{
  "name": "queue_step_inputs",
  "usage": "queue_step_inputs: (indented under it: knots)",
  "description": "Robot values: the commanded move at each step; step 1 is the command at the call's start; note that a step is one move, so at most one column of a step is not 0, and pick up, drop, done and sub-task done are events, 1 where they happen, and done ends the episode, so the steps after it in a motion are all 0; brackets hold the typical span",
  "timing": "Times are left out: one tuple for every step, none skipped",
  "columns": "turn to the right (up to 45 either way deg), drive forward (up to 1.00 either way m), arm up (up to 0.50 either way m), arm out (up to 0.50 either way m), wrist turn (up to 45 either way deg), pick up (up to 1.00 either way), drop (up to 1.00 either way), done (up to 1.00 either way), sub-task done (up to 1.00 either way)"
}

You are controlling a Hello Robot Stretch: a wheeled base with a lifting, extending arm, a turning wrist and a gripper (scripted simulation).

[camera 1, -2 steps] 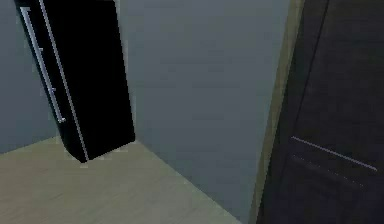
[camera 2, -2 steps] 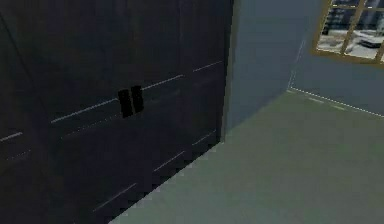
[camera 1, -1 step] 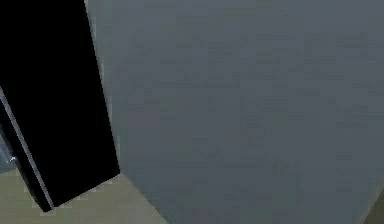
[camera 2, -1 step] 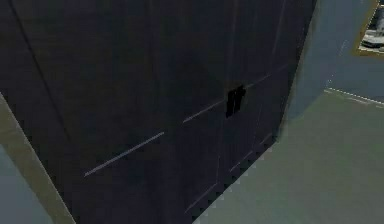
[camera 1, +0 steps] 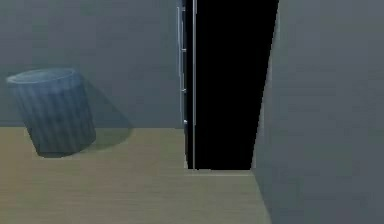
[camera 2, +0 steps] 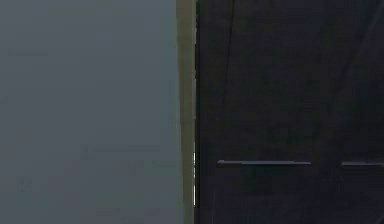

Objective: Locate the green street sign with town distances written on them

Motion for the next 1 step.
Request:
queue_step_inputs:
  knots:
    - [-30.0, 0.00, 0.00, 0.00, 0.0, 0.00, 0.00, 0.00, 0.00]
